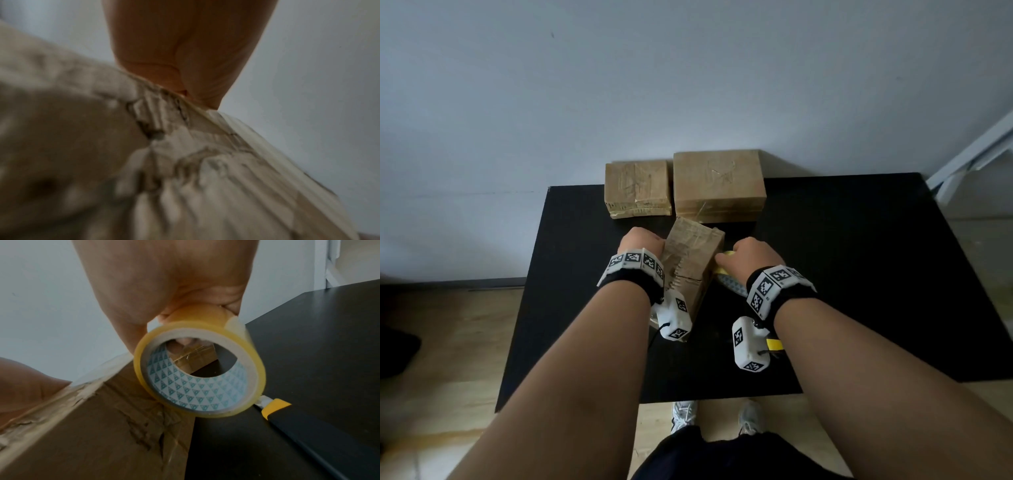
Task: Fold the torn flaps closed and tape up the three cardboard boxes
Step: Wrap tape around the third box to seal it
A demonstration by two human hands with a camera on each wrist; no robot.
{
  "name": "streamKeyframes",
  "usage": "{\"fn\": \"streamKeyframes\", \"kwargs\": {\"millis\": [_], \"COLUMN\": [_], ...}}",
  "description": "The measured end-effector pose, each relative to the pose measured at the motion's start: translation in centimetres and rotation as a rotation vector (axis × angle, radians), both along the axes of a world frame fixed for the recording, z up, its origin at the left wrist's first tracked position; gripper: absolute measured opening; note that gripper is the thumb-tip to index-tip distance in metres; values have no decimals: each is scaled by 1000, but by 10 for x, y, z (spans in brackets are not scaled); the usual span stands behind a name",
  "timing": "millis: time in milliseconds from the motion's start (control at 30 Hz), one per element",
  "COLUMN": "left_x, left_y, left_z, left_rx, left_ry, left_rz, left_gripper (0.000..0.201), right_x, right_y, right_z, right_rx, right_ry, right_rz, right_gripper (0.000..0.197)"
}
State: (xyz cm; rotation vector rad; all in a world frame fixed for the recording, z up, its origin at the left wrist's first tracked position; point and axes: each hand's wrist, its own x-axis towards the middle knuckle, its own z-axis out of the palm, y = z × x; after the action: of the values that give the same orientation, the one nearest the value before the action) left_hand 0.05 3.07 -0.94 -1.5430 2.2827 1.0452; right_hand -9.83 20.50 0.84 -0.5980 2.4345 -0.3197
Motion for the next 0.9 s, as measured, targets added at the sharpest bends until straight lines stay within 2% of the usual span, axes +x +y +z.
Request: {"fn": "streamKeyframes", "kwargs": {"millis": [167,267,367,467,700,800,900], "left_x": [4,5,4,6,-3,-2,7], "left_y": [4,12,32,40,50,54,59], "left_z": [4,8,9,0,7,13,14], "left_rx": [-33,-151,-88,-78,-225,-270,-406], "left_ry": [3,200,348,297,110,156,259], "left_rz": [19,90,60,-11,-127,-136,-211], "left_gripper": [41,20,18,29,30,45,48], "right_x": [0,-1,-1,-1,-3,-4,-6], "right_y": [-1,0,1,3,9,8,7], "right_z": [-3,-5,-4,-3,-8,-10,-12], "right_rx": [-19,-20,-21,-64,-71,-70,-56], "right_ry": [11,7,1,-2,5,2,-1], "right_rz": [8,14,18,17,15,29,40], "right_gripper": [34,32,31,33,38,39,40]}}
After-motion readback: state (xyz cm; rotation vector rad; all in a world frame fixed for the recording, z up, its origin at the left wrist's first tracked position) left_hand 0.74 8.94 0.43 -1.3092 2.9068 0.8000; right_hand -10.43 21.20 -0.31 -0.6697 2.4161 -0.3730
